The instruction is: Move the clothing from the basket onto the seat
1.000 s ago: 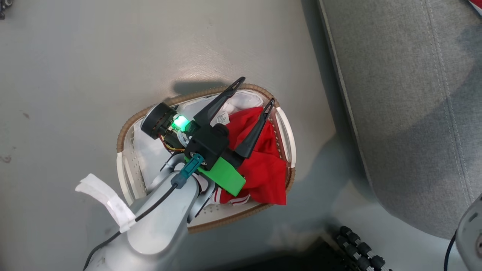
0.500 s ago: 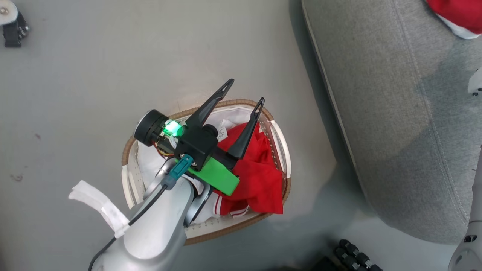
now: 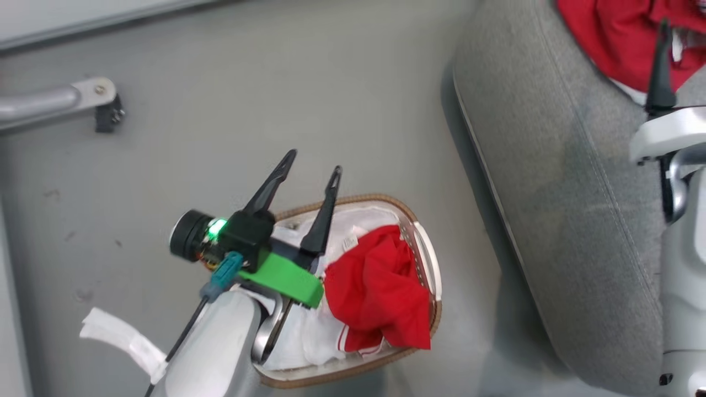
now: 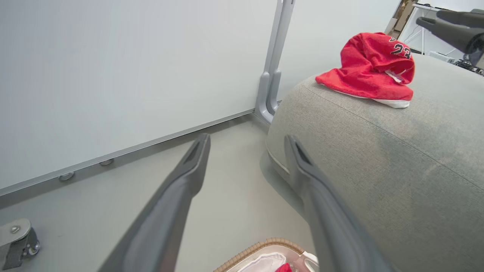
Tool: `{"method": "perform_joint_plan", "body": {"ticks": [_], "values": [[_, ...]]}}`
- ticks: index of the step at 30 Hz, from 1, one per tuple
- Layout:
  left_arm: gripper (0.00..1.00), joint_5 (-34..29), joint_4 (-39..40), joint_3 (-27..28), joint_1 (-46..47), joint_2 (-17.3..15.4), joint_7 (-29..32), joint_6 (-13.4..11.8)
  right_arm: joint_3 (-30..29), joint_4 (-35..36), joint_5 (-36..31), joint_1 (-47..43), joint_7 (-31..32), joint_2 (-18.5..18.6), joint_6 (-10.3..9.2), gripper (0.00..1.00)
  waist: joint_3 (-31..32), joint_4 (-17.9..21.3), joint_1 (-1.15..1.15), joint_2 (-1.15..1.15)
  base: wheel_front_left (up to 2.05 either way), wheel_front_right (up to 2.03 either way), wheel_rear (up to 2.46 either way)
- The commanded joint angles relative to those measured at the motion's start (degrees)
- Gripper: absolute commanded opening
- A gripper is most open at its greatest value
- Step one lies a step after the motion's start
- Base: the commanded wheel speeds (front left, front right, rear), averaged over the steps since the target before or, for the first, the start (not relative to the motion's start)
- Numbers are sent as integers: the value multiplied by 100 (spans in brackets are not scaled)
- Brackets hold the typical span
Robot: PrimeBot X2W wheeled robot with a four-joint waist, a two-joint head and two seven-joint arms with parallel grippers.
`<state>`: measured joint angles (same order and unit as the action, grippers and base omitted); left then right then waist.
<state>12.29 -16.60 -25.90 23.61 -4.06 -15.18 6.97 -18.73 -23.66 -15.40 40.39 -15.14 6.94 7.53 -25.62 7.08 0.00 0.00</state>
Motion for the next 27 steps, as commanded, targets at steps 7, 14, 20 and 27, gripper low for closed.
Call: {"method": "perform_joint_plan", "body": {"ticks": [7, 14, 20, 27], "values": [[100, 27, 71, 770, -758, 68, 4, -147, 617, 14, 372, -549, -2, -297, -8, 100, 1162, -652, 0, 0, 0, 0, 0], [100, 170, 262, 1553, -1349, 108, 5, -219, 1247, 73, 1013, -1323, -2, -396, -7, 100, 1497, -881, 0, 0, 0, 0, 0], [100, 300, 382, 2019, -1911, 115, 4, -268, 1719, 250, 1566, -1944, -2, -391, -7, 100, 1711, -918, 0, 0, 0, 0, 0], [100, 488, 468, 2129, -2489, 116, 5, -395, 1895, 610, 1853, -2756, -1, -393, -7, 100, 2099, -943, 0, 0, 0, 0, 0]]}}
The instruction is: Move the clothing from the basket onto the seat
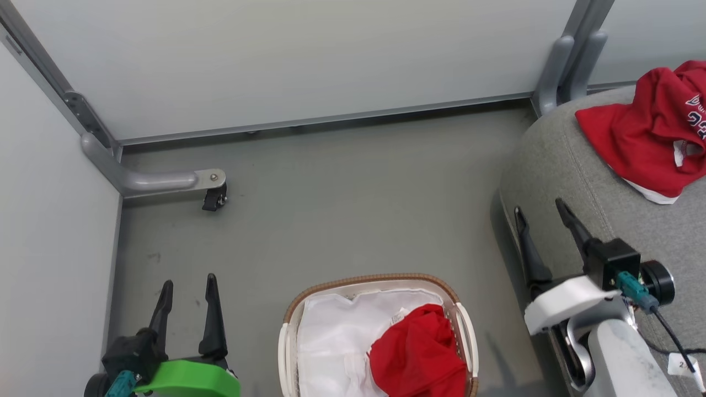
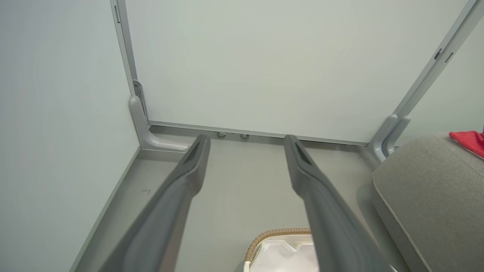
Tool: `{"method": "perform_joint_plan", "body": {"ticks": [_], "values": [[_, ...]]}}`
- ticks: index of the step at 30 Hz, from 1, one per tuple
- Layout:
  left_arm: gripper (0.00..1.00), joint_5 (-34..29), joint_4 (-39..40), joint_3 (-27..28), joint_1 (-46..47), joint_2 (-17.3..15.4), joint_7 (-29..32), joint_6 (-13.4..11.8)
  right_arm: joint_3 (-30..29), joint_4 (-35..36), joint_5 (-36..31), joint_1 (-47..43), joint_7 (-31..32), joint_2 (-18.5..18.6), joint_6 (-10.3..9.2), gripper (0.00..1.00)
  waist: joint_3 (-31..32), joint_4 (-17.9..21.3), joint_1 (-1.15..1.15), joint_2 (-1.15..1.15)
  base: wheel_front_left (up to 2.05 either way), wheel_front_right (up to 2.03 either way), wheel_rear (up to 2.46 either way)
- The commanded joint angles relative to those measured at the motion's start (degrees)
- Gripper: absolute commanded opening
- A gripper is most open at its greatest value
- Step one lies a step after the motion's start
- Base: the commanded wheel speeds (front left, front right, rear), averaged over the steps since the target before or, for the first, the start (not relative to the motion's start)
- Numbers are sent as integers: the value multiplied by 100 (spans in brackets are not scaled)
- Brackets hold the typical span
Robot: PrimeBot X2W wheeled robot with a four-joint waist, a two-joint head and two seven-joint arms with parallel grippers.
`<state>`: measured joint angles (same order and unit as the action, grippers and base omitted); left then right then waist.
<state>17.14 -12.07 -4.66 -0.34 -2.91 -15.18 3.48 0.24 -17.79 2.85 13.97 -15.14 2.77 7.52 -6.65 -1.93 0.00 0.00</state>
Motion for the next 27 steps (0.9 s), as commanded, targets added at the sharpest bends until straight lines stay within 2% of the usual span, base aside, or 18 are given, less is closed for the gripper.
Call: {"method": "perform_joint_plan", "body": {"ticks": [1, 7, 27], "values": [[100, 21, 24, -12, -141, 1, 5, -62, 24, 44, 69, -193, -1, 24, -6, 100, 245, -41, 0, 0, 0, 0, 0], [100, 11, 3, -78, -331, -1, 5, -101, 168, 28, 231, -562, -1, 23, -6, 100, 465, -3, 0, 0, 0, 0, 0], [100, -10, -92, -81, -360, -1, 5, -41, 172, -21, 283, -644, -1, 22, -6, 100, 559, 49, 0, 0, 0, 0, 0]]}}
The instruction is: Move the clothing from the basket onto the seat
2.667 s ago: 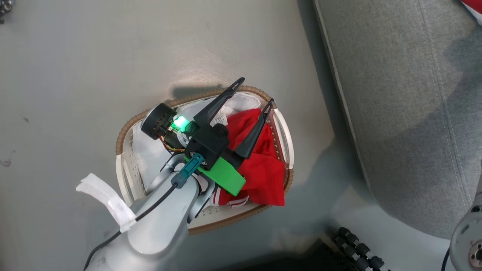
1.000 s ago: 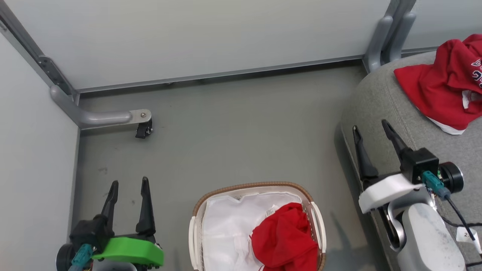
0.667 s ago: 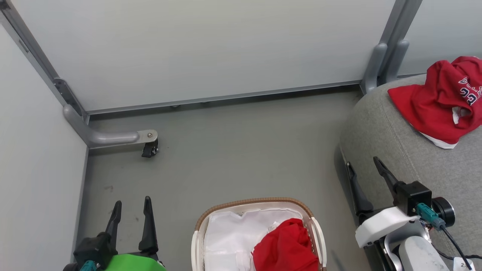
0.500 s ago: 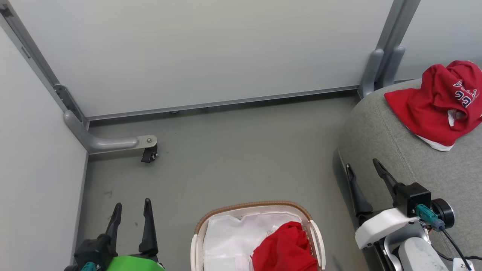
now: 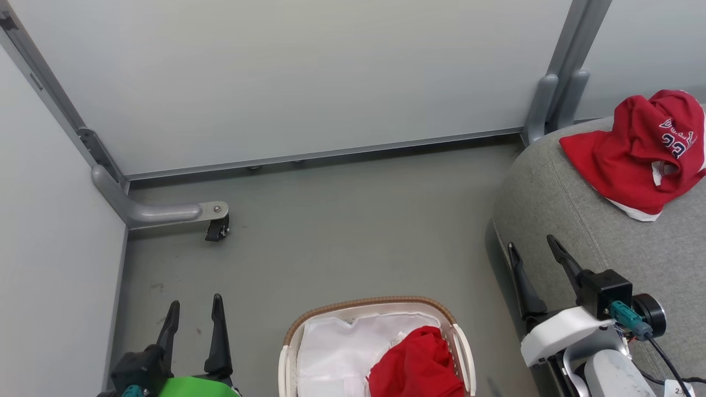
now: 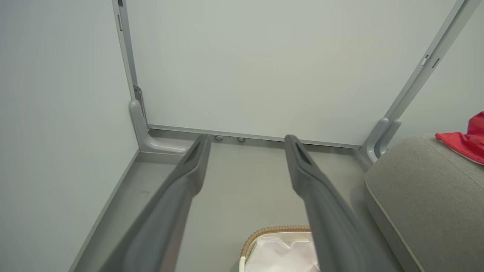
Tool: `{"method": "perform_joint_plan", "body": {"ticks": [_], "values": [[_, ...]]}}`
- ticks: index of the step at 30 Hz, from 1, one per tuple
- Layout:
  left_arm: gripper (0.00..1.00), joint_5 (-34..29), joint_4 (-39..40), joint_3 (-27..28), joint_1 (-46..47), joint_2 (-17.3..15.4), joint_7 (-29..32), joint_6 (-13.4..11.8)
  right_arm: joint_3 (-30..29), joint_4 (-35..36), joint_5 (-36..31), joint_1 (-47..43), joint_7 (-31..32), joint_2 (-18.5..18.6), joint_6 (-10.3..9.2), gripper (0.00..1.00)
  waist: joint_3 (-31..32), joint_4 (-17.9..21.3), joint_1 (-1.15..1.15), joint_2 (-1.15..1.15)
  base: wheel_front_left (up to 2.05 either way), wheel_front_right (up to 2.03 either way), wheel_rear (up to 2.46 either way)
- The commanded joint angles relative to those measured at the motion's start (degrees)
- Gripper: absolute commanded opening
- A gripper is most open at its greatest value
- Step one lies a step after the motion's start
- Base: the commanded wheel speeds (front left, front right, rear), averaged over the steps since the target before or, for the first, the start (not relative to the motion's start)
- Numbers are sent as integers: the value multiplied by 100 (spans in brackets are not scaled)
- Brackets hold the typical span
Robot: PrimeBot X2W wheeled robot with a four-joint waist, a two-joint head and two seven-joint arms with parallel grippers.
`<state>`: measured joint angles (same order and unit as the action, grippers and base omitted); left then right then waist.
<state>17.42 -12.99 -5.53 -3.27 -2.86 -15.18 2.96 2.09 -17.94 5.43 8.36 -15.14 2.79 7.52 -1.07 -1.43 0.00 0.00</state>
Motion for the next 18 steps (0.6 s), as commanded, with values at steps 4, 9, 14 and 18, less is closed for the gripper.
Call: {"method": "perform_joint_plan", "body": {"ticks": [4, 9, 14, 18], "values": [[100, -48, -19, -8, -71, -6, 5, 32, -14, -9, 35, -85, -1, 21, -6, 100, 16, -8, 0, 0, 0, 0, 0], [100, -83, -25, -40, -103, -6, 5, 52, -10, 2, 62, -102, -1, 21, -6, 100, 39, 8, 0, 0, 0, 0, 0], [100, -251, -77, -125, -95, -5, 5, 100, -20, 31, 73, -134, -1, 20, -6, 100, 36, 27, 0, 0, 0, 0, 0], [100, -364, -60, -211, 58, -7, 4, 132, -66, 105, 29, -132, -1, 21, -6, 100, -47, 65, 0, 0, 0, 0, 0]]}}
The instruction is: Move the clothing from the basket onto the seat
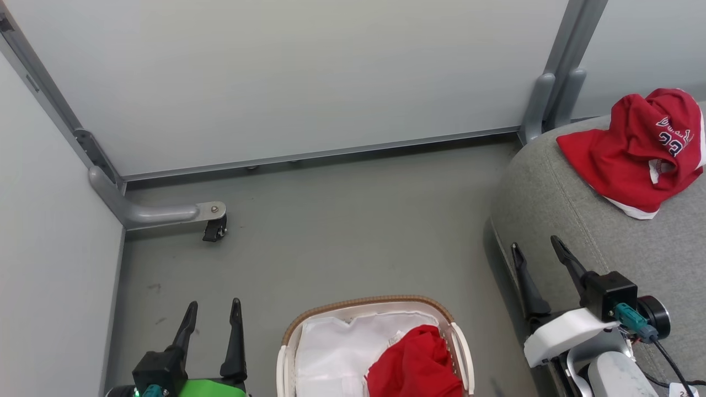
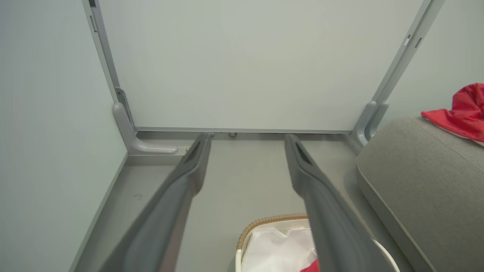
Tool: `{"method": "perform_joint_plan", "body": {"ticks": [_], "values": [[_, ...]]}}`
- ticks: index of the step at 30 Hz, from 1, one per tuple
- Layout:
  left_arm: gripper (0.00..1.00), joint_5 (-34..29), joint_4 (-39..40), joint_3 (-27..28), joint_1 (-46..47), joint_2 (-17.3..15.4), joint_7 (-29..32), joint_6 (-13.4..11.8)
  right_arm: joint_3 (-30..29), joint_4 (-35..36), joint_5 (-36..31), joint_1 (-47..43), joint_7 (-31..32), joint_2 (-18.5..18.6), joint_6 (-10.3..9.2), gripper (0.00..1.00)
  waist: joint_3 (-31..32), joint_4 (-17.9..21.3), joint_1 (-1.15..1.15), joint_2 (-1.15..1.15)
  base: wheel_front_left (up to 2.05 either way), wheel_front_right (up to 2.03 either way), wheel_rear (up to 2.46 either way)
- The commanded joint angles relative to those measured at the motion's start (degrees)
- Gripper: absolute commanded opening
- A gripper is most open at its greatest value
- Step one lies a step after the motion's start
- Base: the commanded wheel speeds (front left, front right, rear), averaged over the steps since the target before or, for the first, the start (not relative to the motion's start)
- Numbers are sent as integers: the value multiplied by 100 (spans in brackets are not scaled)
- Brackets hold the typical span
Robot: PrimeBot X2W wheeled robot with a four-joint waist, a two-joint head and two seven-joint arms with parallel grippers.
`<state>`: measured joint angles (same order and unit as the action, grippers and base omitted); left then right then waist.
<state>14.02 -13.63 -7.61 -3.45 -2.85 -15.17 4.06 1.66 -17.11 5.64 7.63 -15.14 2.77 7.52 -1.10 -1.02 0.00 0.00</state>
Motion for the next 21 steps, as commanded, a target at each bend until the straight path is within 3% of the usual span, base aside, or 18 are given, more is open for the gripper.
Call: {"method": "perform_joint_plan", "body": {"ticks": [1, 9, 15, 21], "values": [[100, -45, 15, -27, 135, -8, 4, 34, -53, 54, -16, -29, -1, 23, -6, 100, -84, 38, 0, 0, 0, 0, 0], [100, -231, -278, -626, 870, -8, 4, 163, -440, 340, -195, 448, -1, 22, -6, 100, -856, 280, 0, 0, 0, 0, 0], [100, -535, -1021, -1747, 1815, -15, 4, 250, -803, 585, -279, 894, -1, 19, -6, 100, -1708, 474, 0, 0, 0, 0, 0], [100, -421, -1935, -2857, 2738, -20, 4, 287, -914, 768, -197, 1321, -1, 19, -6, 100, -2621, 798, 0, 0, 0, 0, 0]]}}
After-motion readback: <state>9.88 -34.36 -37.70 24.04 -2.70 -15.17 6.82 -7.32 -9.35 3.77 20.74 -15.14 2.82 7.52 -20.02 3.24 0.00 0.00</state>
